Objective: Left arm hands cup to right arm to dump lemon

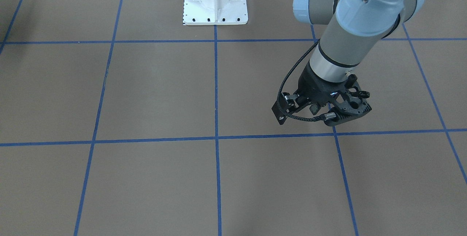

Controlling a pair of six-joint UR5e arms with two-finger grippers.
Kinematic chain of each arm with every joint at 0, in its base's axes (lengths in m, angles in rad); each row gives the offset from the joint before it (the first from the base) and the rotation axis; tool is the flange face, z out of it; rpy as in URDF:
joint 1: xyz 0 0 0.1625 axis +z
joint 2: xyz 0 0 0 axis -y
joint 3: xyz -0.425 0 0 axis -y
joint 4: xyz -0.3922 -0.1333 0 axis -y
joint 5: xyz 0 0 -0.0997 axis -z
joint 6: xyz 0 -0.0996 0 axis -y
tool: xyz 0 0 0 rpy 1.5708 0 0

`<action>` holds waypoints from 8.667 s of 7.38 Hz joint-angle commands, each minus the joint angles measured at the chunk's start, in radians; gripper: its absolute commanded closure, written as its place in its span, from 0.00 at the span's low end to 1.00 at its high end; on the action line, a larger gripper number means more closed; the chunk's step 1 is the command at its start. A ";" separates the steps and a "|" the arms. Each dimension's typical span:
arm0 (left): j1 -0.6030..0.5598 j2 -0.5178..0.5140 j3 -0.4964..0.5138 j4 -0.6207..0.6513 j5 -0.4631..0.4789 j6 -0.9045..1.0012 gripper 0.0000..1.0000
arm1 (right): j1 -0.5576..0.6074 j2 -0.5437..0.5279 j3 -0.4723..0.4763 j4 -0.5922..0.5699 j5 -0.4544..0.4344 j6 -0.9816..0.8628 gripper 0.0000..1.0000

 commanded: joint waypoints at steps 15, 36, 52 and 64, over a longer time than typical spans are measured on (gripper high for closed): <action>0.011 0.009 0.019 -0.025 -0.014 -0.008 0.00 | -0.721 0.625 0.560 -1.830 -0.910 -1.028 0.86; 0.135 -0.101 0.100 -0.407 -0.252 -0.328 0.45 | -1.090 0.828 0.551 -1.955 -1.360 -1.016 0.83; 0.155 -0.121 0.114 -0.408 -0.249 -0.307 0.64 | -1.089 0.821 0.553 -1.950 -1.358 -1.014 0.82; -0.054 -0.096 0.161 -0.385 -0.249 -0.347 1.00 | -1.081 0.815 0.588 -1.940 -1.334 -1.011 0.00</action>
